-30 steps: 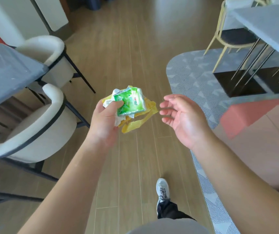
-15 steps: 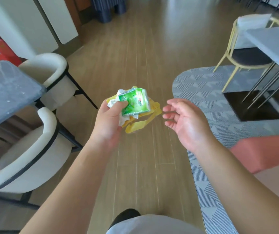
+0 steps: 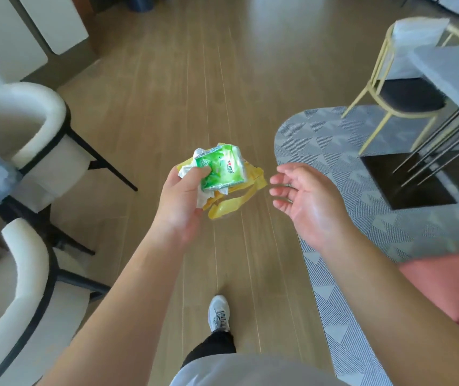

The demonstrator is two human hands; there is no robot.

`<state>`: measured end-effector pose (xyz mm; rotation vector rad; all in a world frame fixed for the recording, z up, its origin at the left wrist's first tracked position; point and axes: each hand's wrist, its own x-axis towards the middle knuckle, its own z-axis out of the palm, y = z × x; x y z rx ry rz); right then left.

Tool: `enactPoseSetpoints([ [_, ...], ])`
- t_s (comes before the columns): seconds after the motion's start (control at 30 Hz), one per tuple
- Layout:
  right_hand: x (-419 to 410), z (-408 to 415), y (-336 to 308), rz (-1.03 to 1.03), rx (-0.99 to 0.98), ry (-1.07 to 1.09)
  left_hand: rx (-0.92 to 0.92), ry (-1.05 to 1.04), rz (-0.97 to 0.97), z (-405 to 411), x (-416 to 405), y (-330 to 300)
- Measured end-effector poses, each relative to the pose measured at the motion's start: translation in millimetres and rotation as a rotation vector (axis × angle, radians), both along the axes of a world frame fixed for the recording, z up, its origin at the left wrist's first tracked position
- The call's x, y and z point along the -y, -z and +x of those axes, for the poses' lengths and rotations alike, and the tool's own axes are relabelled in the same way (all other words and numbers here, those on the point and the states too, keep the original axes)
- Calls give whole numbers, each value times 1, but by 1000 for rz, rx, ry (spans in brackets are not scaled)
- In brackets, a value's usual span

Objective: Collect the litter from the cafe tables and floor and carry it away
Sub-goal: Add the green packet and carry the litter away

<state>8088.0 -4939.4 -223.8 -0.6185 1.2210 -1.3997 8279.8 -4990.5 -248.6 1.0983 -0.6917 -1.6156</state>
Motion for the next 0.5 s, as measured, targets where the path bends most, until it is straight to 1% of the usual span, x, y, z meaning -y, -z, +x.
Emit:
enactPoseSetpoints([
  [0.13,69,14,-13,-26,-5,38,-15,61,32,11,74,-5],
  [0.2,98,21,-17,-50,-7,47,-16,73,8,16,107,-11],
  [0.4,174,33,-26,-66,-10,39,-9,99,-37,28,181,-23],
  [0.5,213,35,-23,-69,-18,16,0,67,-41,33,215,-18],
])
